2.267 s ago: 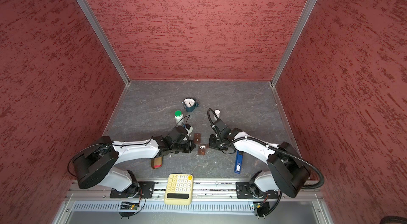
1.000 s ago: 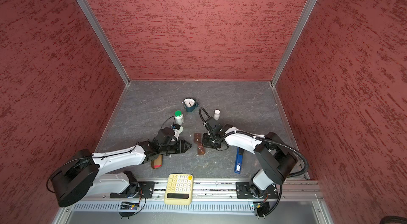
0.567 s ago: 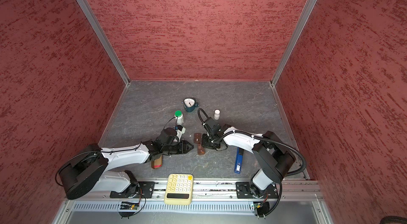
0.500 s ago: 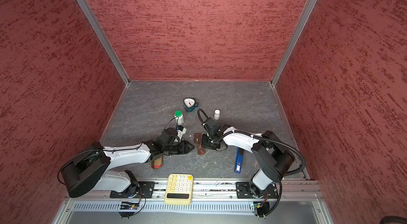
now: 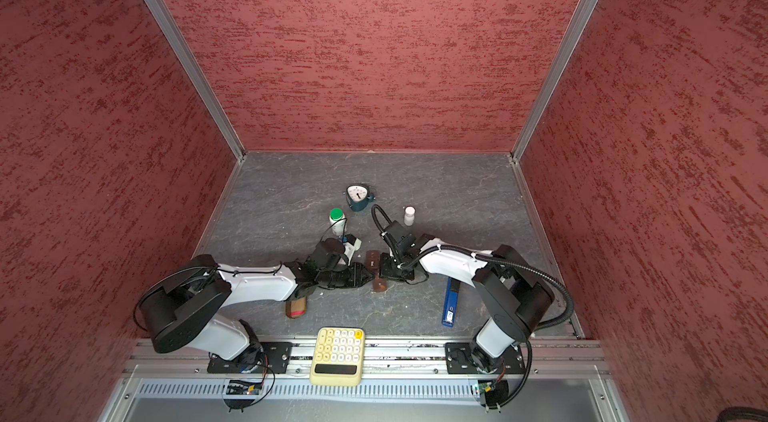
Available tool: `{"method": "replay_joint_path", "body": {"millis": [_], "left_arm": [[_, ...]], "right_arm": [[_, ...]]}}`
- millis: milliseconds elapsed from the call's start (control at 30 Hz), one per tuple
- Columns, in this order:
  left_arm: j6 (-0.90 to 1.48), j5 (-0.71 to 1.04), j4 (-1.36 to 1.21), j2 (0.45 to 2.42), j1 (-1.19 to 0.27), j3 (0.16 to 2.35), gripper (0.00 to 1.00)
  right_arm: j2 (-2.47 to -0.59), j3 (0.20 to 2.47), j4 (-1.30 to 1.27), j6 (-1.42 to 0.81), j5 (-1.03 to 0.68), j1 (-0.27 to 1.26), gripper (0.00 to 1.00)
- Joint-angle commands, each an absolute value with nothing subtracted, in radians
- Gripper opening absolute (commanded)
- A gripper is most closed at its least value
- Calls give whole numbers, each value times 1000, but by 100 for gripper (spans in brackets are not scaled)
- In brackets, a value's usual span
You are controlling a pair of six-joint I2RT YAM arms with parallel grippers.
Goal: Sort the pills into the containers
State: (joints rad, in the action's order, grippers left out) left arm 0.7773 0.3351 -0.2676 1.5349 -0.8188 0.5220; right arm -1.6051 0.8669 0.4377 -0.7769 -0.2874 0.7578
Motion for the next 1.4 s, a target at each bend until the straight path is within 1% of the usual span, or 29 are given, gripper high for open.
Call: {"method": "replay_joint_path", "body": {"millis": [0,367,567,733,1033,1100,1133,1167,1267,1300,1367], "left_arm": [[775,339,-297,1561,-822,540,32],[773,339,-304,1591,-819,547,28],[782,390,-311,1622,-819,550,23],[792,416,-324,1651,-818,551,23],[785,430,-311,1658,-819,556,13],[784,430,-306,1655,-818,557,13],[782,430,-302,1652,-819,558,15],[779,426,-294,1645,-816,559,17],[761,404,-254,1597,-806,565,22],[748,392,-234,1573,-804,567,25],[717,364,-178,1515,-795,580,28]], "right_arm": [[-1626,885,445,-766,-287,767,29],[-1626,884,456,-755,-296,766,27],[-1630,883,456,-756,-301,768,26],[-1639,888,457,-752,-310,772,25],[-1652,887,453,-749,-313,779,22],[-1651,889,455,-751,-306,779,22],[-1648,892,463,-753,-295,779,24],[-1639,898,478,-752,-273,778,28],[-1606,933,540,-745,-191,778,31],[-1590,949,566,-741,-159,776,34],[-1558,977,608,-728,-109,772,35]]}}
